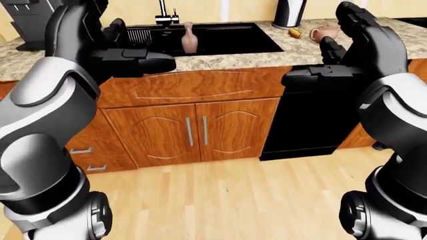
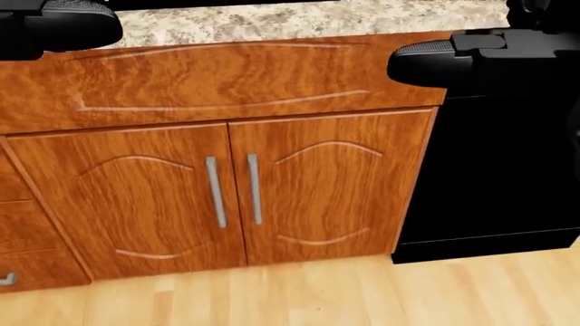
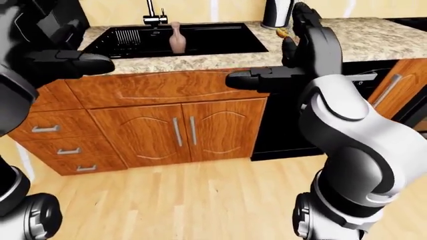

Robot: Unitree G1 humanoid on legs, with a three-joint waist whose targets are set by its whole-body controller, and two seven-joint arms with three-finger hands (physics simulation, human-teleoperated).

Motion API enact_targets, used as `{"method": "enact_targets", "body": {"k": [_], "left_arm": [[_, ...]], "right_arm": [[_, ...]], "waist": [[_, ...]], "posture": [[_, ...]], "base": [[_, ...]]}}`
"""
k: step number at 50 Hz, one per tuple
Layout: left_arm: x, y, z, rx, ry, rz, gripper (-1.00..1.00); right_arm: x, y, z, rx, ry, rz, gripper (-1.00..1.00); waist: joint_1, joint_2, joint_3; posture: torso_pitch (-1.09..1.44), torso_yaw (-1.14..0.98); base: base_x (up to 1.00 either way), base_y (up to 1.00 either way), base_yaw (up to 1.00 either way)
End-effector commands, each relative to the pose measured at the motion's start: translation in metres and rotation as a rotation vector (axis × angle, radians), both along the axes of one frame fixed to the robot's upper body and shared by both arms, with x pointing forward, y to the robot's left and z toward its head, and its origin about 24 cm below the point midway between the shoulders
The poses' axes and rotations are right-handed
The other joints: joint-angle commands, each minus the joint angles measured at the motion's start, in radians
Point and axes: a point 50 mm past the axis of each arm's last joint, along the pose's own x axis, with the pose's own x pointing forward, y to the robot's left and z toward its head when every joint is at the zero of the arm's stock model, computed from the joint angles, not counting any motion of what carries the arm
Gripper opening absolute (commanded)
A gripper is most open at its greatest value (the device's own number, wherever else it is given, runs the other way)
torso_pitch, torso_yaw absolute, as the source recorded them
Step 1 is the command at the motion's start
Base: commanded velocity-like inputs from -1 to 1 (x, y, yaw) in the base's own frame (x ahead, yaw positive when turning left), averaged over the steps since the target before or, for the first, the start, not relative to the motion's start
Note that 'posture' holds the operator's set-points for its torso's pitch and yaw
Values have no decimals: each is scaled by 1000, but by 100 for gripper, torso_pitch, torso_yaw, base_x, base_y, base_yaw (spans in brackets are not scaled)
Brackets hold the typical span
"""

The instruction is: Turn the sink spout to the right.

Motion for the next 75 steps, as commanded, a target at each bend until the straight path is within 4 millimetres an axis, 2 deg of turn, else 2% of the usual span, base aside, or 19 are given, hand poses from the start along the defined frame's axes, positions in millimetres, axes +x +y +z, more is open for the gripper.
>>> {"method": "enact_targets", "body": {"k": [1,6,9,19,23,24,26,32,36,45,48,52,53,55,59,63,69,72,75], "left_arm": [[-8,6,17,-18,-100,32,100],[-7,4,14,-12,-97,28,100],[-7,6,15,-14,-96,31,100],[-8,3,20,-10,-105,26,100],[-9,3,19,-9,-103,26,100],[-8,3,19,-9,-102,26,100],[-8,4,19,-10,-101,27,100],[-8,4,16,-10,-99,28,100],[-8,4,15,-11,-96,28,100],[-9,5,18,-11,-100,29,100],[-9,5,18,-11,-100,28,100],[-8,5,17,-9,-98,28,100],[-8,5,17,-9,-98,28,100],[-9,5,19,-8,-100,27,100],[-9,5,20,-9,-102,29,100],[-9,5,21,-9,-104,29,100],[-8,5,18,-9,-100,29,100],[-9,6,18,-9,-101,30,100],[-8,5,14,-9,-96,30,100]], "right_arm": [[-6,4,15,0,-91,20,100],[-6,5,15,-5,-89,22,100],[-6,4,15,-5,-90,20,100],[-4,4,18,-13,-90,20,100],[-5,5,17,-13,-88,22,100],[-5,5,16,-12,-87,21,100],[-5,5,16,-10,-85,20,100],[-4,5,11,-8,-80,20,100],[-4,6,8,-15,-70,28,100],[-4,12,6,-23,-64,68,100],[-6,14,7,-30,-73,85,100],[-3,14,5,-38,-58,78,100],[-5,14,8,-41,-65,76,100],[-5,14,8,-39,-61,77,100],[-5,14,9,-43,-59,74,100],[-5,14,8,-42,-57,73,100],[-4,15,5,-41,-57,77,100],[-6,16,4,-38,-58,81,100],[-5,16,3,-43,-57,82,100]], "waist": [[10,-3,-30],[10,45,-13],[1,128,-29],[3,47,-18],[9,-37,-30],[3,-1,-22],[10,-16,-26],[12,34,-14],[1,132,-30],[9,56,12],[23,-2,0],[21,29,-1],[18,33,-31],[12,50,5],[3,101,-2],[0,102,-7],[13,55,-5],[24,-13,-18],[22,-14,-5]], "posture": [[0,0],[0,0],[0,0],[0,0],[0,0],[0,0],[0,0],[0,0],[0,0],[0,0],[0,0],[0,0],[0,0],[0,0],[0,0],[0,0],[0,0],[0,0],[0,0]], "base": [[0,12,0],[0,11,0],[0,11,0],[0,11,0],[0,11,0],[0,11,0],[0,11,0],[0,11,0],[0,11,0],[0,6,0],[0,0,0],[0,0,0],[23,0,0],[26,0,0],[27,0,0],[26,0,0],[27,0,0],[27,0,0],[27,0,0]]}}
